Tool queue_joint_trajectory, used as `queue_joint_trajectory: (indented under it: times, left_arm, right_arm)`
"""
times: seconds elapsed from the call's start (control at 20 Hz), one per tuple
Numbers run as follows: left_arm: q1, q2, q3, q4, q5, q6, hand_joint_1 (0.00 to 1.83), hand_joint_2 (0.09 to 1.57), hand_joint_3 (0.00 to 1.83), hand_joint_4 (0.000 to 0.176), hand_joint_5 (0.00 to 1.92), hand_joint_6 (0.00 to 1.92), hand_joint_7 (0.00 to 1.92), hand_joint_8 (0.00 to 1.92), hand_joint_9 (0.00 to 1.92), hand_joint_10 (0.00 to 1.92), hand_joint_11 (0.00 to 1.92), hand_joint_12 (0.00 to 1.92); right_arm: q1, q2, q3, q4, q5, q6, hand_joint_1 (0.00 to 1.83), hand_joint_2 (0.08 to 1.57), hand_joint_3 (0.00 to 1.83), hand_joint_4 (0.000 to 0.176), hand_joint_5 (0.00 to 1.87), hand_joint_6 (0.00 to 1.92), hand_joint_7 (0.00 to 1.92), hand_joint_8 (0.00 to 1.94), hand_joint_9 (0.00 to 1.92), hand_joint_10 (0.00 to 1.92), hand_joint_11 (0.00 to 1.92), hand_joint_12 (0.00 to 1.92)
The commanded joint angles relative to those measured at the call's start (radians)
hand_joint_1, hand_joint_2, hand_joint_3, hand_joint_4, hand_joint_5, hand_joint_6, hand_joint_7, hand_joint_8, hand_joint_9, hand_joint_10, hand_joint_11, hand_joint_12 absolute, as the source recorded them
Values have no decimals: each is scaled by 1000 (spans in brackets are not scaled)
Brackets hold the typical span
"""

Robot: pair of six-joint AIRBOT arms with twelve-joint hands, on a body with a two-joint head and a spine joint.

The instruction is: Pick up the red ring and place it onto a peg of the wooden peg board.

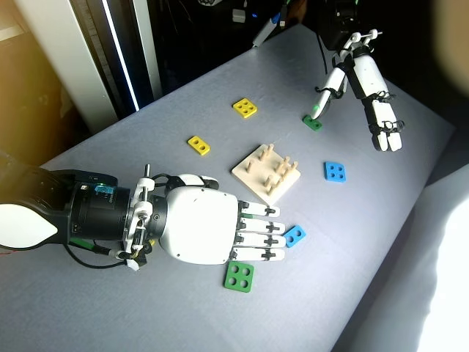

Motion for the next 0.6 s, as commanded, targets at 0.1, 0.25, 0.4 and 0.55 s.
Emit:
queue_joint_trajectory:
  times: [0.1,0.25,0.4,0.55]
  left_arm:
    - [-16,-2,7,-3,-120,-8,399,962,5,176,60,1,0,0,0,0,0,0]
    - [-17,-2,7,-2,-120,-9,395,965,5,176,70,4,0,0,0,0,0,0]
    - [-19,-2,7,1,-121,-10,393,958,0,175,66,2,0,0,0,0,0,0]
    - [-19,-2,7,2,-121,-12,409,972,5,176,81,7,3,1,0,0,0,0]
  right_arm:
    - [17,-13,15,25,63,6,731,957,0,0,306,35,141,12,56,21,0,0]
    - [16,-20,26,21,48,6,719,954,0,0,312,31,143,10,55,17,0,0]
    - [16,-32,41,19,35,6,728,958,0,2,322,28,139,5,59,16,0,0]
    - [16,-48,61,19,29,18,746,946,0,0,347,32,161,11,71,18,9,4]
